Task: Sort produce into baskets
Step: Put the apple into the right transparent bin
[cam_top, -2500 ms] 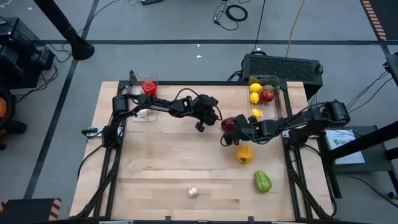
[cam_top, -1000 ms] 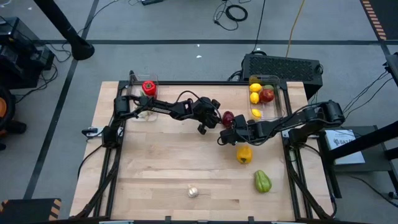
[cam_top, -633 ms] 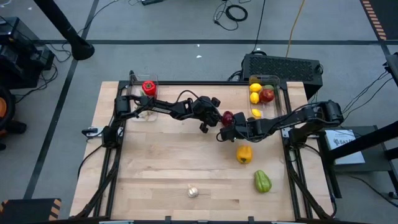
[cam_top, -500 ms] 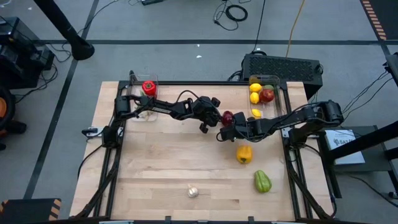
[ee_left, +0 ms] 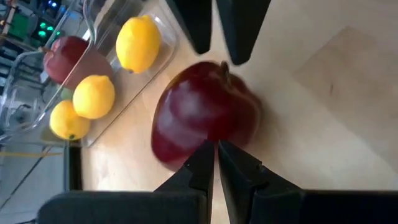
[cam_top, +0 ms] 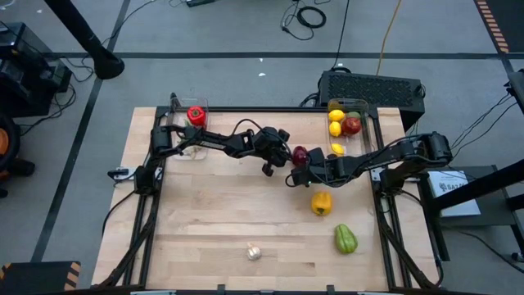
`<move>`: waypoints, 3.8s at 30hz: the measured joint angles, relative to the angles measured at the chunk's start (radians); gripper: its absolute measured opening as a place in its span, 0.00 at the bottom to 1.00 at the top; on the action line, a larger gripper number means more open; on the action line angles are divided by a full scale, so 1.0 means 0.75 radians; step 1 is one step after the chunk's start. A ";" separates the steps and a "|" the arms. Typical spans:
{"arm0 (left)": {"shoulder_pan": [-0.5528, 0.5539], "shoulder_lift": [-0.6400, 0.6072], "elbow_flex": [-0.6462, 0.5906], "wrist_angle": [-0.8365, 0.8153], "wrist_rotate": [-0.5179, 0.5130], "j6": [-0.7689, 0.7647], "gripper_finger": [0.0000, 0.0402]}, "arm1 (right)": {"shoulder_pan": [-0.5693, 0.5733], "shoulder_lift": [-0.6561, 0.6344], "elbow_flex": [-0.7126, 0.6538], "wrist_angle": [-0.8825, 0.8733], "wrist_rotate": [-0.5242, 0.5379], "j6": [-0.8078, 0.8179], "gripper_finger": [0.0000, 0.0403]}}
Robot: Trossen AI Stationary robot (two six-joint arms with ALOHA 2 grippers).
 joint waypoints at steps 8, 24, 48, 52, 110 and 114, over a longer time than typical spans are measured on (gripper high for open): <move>-0.001 0.001 0.000 0.007 0.066 -0.039 0.08 | -0.009 -0.001 0.000 0.003 0.018 -0.024 0.42; 0.002 0.001 0.000 0.004 0.044 -0.108 0.08 | 0.017 -0.001 0.001 0.101 -0.056 0.015 0.30; -0.003 0.047 0.000 0.065 0.051 -0.095 0.08 | -0.036 -0.001 0.001 0.043 -0.043 -0.034 0.23; -0.004 0.047 0.000 0.080 0.053 -0.098 0.08 | -0.050 -0.001 0.001 0.041 -0.043 -0.035 0.23; -0.042 -0.116 0.000 -0.203 0.040 -0.061 0.08 | -0.088 -0.032 0.068 -0.080 -0.163 -0.320 0.00; -0.046 -0.128 0.000 -0.215 0.041 -0.064 0.08 | -0.045 -0.032 0.141 -0.200 -0.177 -0.310 0.00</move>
